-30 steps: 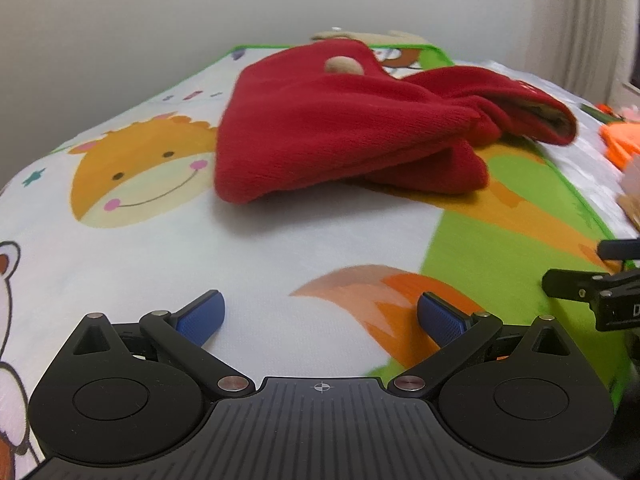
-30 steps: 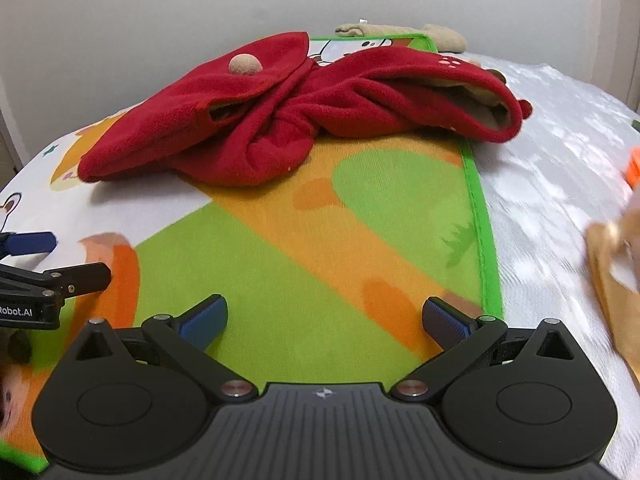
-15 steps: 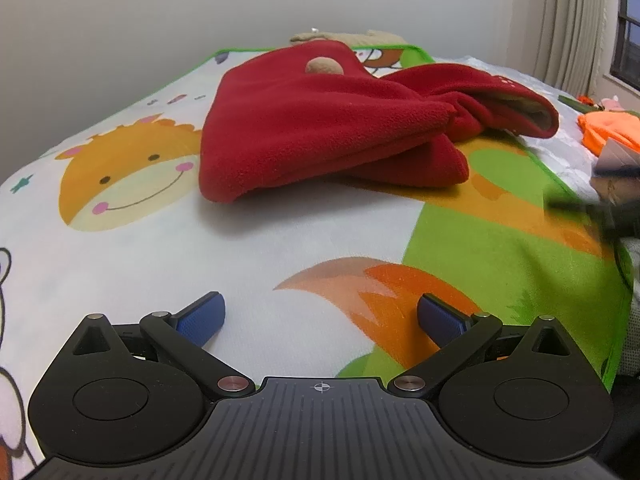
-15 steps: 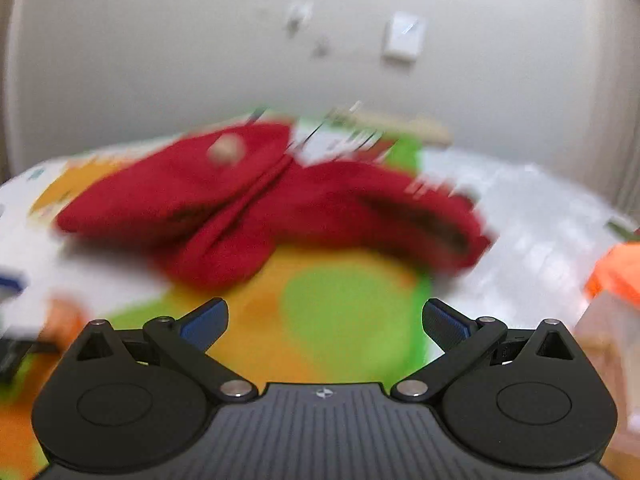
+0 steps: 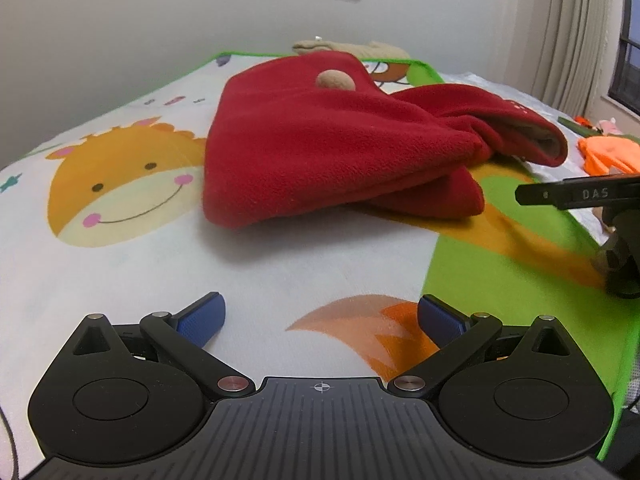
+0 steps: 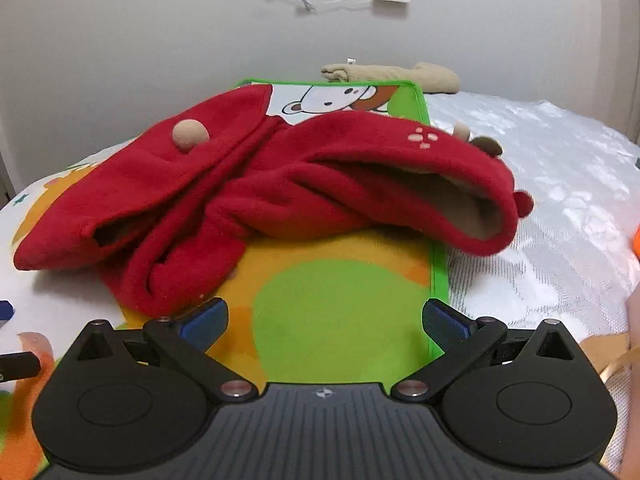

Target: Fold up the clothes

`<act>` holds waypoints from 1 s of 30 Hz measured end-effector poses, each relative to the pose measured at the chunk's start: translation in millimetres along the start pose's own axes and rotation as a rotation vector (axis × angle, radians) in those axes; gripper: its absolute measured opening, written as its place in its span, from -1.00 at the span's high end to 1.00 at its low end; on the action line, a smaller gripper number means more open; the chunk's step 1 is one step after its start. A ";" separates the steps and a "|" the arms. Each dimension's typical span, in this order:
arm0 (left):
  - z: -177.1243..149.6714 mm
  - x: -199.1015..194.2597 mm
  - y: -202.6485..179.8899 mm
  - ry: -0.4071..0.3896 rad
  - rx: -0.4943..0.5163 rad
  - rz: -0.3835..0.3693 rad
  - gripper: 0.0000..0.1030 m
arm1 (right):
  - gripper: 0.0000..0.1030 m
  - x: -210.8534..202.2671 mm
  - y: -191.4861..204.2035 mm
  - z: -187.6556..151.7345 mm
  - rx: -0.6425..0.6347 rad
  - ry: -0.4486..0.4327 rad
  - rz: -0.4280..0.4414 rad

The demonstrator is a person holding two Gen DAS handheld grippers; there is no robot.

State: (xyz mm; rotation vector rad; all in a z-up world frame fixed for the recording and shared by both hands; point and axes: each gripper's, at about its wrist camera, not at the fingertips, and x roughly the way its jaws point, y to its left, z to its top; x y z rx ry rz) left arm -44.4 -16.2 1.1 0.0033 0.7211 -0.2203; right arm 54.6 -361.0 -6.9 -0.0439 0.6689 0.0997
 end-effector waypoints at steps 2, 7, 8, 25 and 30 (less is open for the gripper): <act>-0.1 -0.2 -0.7 -0.001 0.001 0.002 -1.00 | -1.00 1.5 0.4 -4.3 0.001 0.015 -0.010; -2.4 -2.7 -17.5 0.010 0.054 -0.029 -1.00 | -1.00 -28.1 -1.9 -27.4 -0.039 0.055 -0.056; -2.9 -3.0 -23.9 0.012 0.077 -0.045 -1.00 | -1.00 -33.1 -2.1 -34.6 -0.041 0.062 -0.074; 69.9 32.4 -82.5 -0.227 0.585 0.203 -1.00 | -1.00 -59.0 36.3 29.2 -0.310 0.156 0.050; 115.7 46.6 -12.1 -0.246 0.333 0.373 -1.00 | -1.00 -58.3 18.7 60.8 -0.174 0.021 0.026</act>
